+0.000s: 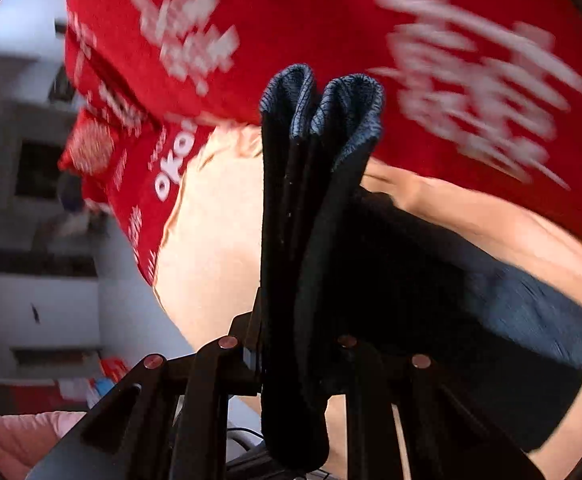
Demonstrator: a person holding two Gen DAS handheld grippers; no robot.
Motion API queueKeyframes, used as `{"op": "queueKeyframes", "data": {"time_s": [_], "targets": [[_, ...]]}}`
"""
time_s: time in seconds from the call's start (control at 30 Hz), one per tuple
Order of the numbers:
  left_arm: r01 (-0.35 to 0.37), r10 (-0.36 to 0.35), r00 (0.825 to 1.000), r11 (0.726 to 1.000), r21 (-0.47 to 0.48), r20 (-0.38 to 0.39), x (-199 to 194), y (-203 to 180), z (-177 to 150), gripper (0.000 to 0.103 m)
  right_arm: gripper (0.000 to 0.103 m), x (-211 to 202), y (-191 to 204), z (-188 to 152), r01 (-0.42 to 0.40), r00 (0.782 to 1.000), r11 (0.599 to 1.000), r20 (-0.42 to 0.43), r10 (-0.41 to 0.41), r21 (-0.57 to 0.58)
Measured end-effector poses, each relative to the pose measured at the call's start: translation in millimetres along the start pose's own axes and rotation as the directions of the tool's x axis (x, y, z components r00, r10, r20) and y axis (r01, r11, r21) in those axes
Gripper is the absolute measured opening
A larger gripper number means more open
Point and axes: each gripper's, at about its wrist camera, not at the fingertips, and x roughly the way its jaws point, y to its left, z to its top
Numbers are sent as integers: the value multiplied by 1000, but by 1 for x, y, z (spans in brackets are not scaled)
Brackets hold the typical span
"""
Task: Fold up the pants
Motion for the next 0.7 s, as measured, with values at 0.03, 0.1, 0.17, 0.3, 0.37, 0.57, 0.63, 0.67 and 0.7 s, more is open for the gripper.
{"op": "queueKeyframes", "data": {"time_s": [0.03,0.1,0.17,0.3,0.37,0.57,0.63,0.67,0.7], "targets": [[17,-17,1000,1000,14,1,-1,-14,6,34,18,-16,-15,-10,-10,1000,1000,23,9,23],[49,-48,999,997,54,-6,0,-47,16,34,18,-37,-42,-29,-15,998,998,62,11,63],[61,-59,998,993,104,-21,7,-80,23,34,18,-52,-72,-47,-20,996,993,87,10,113],[97,-86,994,978,185,-66,28,-136,25,34,18,-66,-133,-77,-34,994,975,108,10,218],[109,-92,992,970,218,-89,39,-159,23,34,18,-67,-161,-90,-47,993,964,117,16,263],[118,-73,982,956,269,-174,74,-188,15,34,20,-45,-225,-108,-39,994,930,113,-3,366],[132,-75,973,956,260,-219,81,-190,9,47,21,-33,-237,-113,-55,993,920,114,11,389],[146,-88,968,959,243,-234,81,-186,4,49,21,-31,-240,-115,-62,992,917,122,15,393],[158,-102,965,962,223,-244,79,-182,2,49,21,-29,-241,-116,-66,992,917,127,17,395]]}}
